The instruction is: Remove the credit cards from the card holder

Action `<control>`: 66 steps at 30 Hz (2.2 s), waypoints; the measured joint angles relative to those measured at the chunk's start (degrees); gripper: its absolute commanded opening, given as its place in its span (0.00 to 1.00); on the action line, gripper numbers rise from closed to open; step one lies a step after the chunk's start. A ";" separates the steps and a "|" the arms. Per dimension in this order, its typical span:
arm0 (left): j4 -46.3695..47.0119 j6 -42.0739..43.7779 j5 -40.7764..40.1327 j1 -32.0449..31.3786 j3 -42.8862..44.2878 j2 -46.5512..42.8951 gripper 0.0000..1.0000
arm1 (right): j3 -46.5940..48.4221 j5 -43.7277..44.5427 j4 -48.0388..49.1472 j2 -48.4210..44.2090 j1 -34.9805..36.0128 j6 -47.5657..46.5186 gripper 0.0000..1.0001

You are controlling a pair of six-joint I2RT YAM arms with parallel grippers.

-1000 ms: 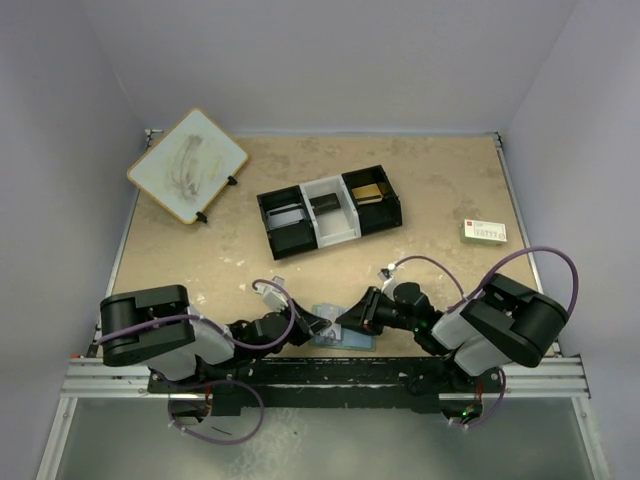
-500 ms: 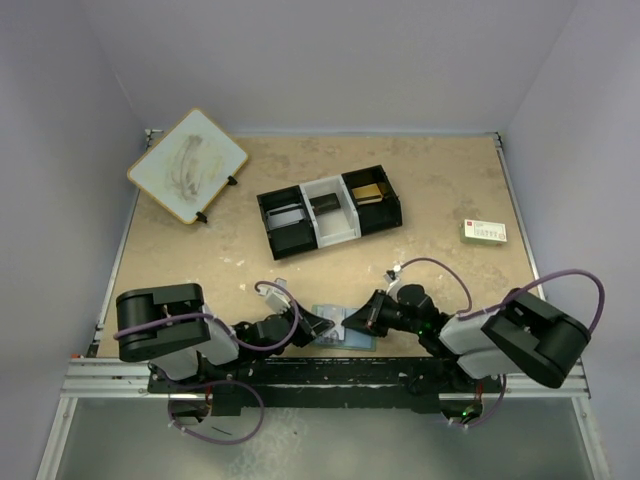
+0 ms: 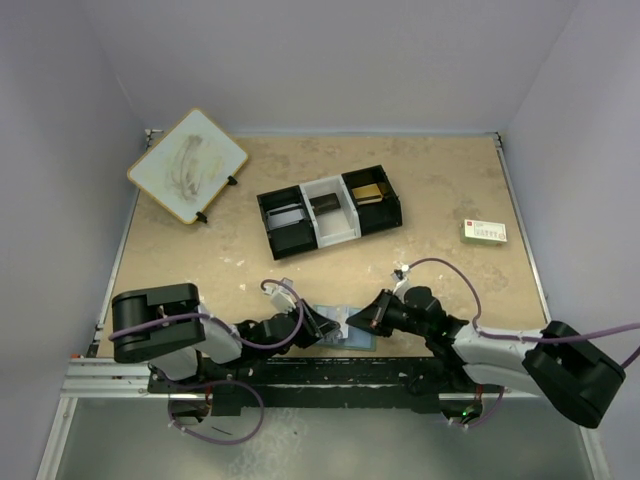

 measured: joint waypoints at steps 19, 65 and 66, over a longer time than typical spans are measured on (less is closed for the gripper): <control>-30.23 8.90 -2.82 -1.29 10.97 -7.85 0.14 | 0.00 3.78 -7.85 -5.40 -0.24 0.13 0.00; -39.43 16.11 -4.11 -2.01 15.32 -11.43 0.39 | 4.00 4.70 -14.47 -9.66 -0.31 -8.17 0.00; -40.98 17.14 -4.74 -1.86 15.41 -13.31 0.42 | 4.37 5.44 -15.47 -11.50 -0.31 -9.16 0.00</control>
